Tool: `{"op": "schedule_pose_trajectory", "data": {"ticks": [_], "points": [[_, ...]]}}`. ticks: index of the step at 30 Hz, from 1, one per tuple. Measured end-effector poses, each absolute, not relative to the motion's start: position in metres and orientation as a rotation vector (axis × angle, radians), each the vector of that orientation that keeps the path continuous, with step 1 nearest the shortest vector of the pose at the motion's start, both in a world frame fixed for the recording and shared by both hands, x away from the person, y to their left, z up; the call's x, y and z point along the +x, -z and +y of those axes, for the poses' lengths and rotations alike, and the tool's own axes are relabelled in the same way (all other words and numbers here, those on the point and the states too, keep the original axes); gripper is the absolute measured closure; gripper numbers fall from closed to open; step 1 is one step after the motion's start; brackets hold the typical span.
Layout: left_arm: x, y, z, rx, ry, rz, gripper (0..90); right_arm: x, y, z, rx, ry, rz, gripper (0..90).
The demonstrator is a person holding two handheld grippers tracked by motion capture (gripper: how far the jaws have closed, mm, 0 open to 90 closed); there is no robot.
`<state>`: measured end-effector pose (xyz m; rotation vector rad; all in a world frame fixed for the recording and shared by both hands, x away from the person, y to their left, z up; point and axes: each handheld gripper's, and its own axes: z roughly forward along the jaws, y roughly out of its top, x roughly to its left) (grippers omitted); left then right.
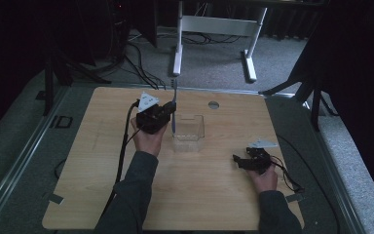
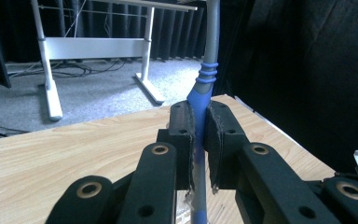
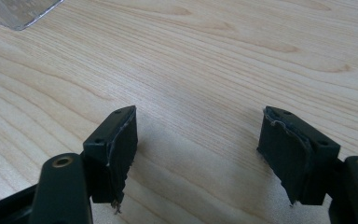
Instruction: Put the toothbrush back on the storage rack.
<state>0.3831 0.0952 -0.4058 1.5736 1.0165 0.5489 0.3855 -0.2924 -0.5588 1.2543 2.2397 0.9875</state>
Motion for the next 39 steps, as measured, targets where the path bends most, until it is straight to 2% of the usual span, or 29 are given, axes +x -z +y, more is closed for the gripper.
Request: {"op": "schedule_pose_trajectory", "data": {"ticks": [39], "points": [[0.4, 0.418, 0.071, 1.648, -0.564, 0.972, 81.3, 0.385, 0.559, -0.292, 1.253, -0.988, 2.241, 27.6]]}}
